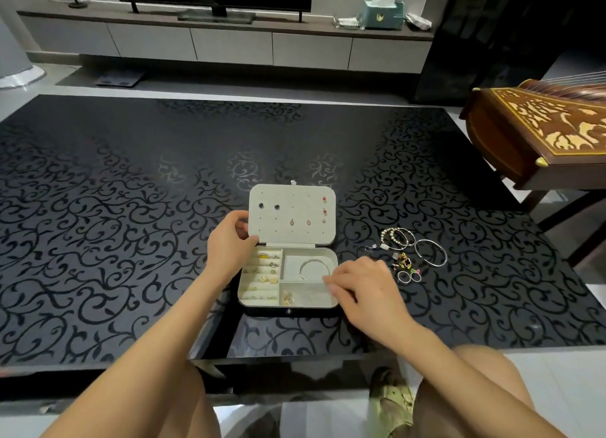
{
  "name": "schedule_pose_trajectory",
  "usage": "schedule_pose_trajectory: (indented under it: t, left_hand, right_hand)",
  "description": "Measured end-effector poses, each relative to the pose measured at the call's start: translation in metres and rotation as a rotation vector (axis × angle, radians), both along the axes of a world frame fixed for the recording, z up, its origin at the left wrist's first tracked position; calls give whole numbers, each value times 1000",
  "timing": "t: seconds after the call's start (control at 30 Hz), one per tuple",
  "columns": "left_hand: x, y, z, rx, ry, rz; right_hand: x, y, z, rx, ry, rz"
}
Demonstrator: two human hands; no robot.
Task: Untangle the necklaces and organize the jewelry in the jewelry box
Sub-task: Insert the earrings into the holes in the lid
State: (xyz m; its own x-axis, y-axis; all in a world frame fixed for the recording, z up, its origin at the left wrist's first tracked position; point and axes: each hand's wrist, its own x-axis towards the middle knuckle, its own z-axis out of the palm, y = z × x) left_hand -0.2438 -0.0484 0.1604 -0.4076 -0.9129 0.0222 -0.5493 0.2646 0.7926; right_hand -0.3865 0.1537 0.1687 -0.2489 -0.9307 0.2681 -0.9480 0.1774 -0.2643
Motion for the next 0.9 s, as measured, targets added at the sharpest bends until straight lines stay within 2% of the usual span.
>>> schedule_pose_trajectory:
  t: [0.07, 0.17, 0.3, 0.43, 0.6, 0.77, 0.9]
  left_hand:
    - [-2, 5, -1, -23, -24, -6]
    - [-1, 11, -1, -53, -34, 7]
    - [-1, 13, 1, -13, -17, 31]
    - [-4, 2, 7, 162, 98, 49]
    - [-17, -16, 21, 215, 192, 58]
    - [-32, -35, 34, 178, 109, 42]
    - [-40, -43, 40, 157, 65, -44]
  right_hand:
    - [-27, -3, 5, -52, -78, -196]
    - [-66, -17, 10, 53, 26, -351]
    - [-96, -42, 9, 303, 144, -237]
    - [-103, -60, 10, 502, 174, -118]
    - [-105, -66, 9, 563, 79, -51]
    - [-106, -68, 5, 603, 147, 8]
    - [-113, -64, 0, 533, 48, -24]
